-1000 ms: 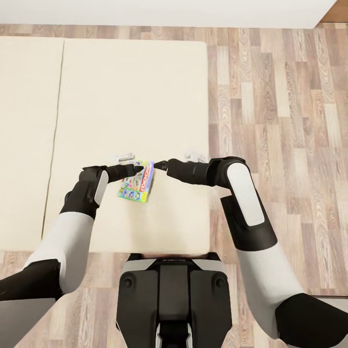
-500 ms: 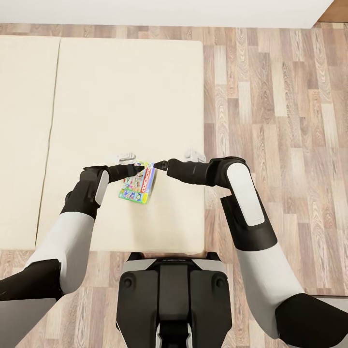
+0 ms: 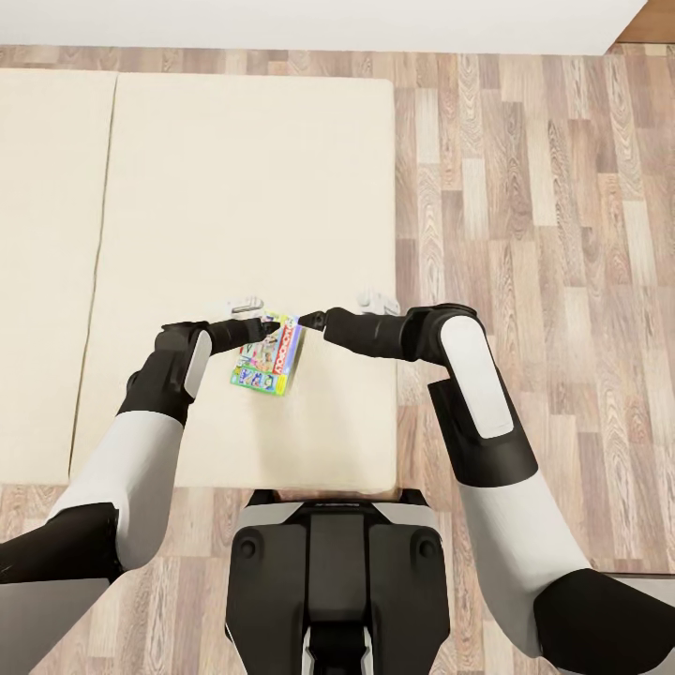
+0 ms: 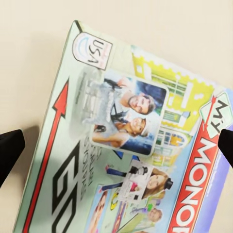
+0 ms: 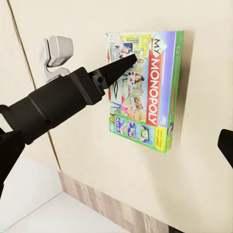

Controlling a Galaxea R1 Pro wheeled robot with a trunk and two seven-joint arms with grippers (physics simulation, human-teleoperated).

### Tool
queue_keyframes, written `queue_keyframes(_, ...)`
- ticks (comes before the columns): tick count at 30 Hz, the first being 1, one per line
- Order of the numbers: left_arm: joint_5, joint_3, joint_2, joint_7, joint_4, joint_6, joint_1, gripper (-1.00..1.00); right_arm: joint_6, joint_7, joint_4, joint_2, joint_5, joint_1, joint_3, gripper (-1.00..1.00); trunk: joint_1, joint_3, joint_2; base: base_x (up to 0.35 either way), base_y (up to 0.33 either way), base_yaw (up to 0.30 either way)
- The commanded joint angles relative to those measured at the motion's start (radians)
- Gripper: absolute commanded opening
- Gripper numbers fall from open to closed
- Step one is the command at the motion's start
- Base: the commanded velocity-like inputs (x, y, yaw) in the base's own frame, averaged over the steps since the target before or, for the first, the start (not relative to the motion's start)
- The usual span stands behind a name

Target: Put all the toys in the child's room - the three board games (two on the bed and one on the table), the two jigsaw puzzles on the table, and the tennis ball on the table - inside the toy box on the table in the child's room.

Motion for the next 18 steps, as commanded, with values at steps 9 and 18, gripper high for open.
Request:
queue_keyframes(9,-0.001,0.005,-0.001,-0.007,-0.001,0.006,-0.001,1.00,0.001,-0.011,-0.001,0.000,-0.009,-0.001,-0.001,1.00,0.001,-0.001,-0.002,-0.029,-0.072,0.000)
queue_keyframes(18,-0.001,0.005,-0.001,-0.007,-0.002,0.006,-0.001,1.00,0.001,-0.012,-0.001,0.000,-0.009,-0.001,-0.003,1.00,0.001,-0.001,-0.002,-0.029,-0.137,0.000)
